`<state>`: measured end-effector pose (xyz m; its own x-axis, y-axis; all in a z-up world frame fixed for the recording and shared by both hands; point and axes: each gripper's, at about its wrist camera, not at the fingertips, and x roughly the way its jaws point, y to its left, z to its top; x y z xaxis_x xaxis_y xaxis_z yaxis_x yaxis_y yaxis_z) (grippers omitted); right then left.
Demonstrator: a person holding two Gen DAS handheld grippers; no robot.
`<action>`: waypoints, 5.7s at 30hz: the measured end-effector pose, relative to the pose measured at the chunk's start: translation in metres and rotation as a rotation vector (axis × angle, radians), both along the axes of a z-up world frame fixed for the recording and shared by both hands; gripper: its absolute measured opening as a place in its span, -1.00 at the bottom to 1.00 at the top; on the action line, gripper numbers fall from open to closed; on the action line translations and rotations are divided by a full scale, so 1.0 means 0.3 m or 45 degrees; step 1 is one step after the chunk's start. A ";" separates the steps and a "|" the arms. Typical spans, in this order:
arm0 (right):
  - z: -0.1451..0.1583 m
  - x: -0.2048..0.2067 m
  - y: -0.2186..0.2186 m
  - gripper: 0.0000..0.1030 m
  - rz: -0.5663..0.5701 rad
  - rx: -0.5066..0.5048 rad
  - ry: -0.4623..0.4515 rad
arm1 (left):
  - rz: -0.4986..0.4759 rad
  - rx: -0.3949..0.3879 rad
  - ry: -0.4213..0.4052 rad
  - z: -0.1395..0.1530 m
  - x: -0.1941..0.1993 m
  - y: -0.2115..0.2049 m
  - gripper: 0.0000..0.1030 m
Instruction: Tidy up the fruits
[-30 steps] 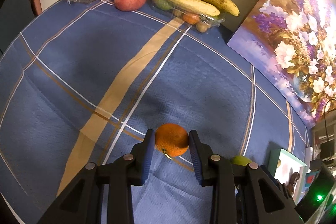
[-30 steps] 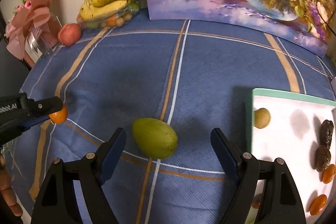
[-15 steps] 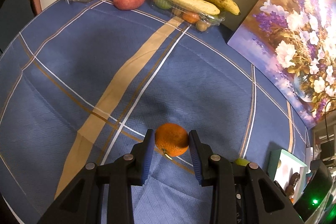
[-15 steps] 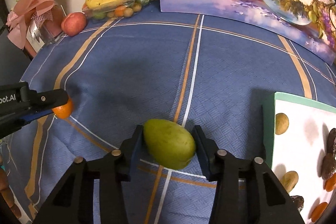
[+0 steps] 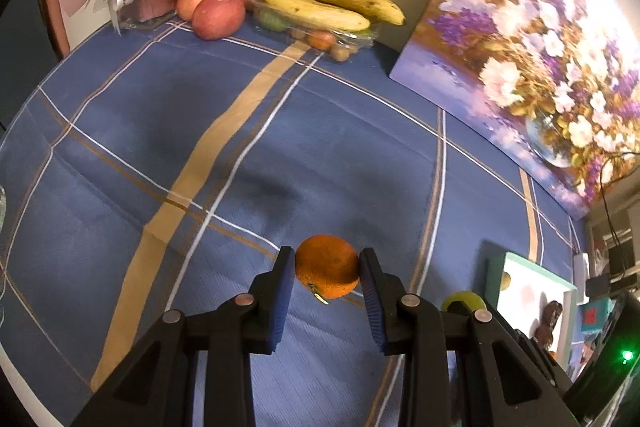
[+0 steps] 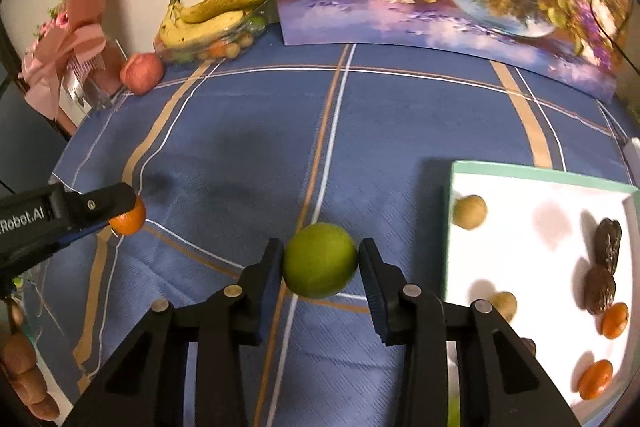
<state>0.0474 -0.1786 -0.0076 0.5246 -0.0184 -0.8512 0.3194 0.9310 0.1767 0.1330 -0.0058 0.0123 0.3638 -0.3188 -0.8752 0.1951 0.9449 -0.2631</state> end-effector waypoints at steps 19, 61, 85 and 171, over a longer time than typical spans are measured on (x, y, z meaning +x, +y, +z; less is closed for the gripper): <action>0.122 -0.269 -0.144 -0.22 -0.176 0.038 -0.041 | -0.246 -0.044 -0.022 0.096 -0.234 -0.182 -0.32; -0.045 -0.581 -0.410 -0.22 -0.387 0.119 0.132 | -0.505 0.019 0.121 -0.079 -0.421 -0.511 -0.21; 0.004 -0.614 -0.333 -0.22 -0.376 0.077 0.139 | -0.340 0.335 -0.050 -0.025 -0.430 -0.281 1.00; 0.051 -0.772 -0.124 0.58 -0.343 -0.070 0.030 | -0.404 0.577 -0.169 0.017 -0.585 -0.097 1.00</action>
<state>-0.1841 -0.2159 0.0077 0.4745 -0.2011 -0.8570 0.5605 0.8197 0.1180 -0.0427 -0.0348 0.0172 0.4276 -0.0333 -0.9033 0.4913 0.8474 0.2014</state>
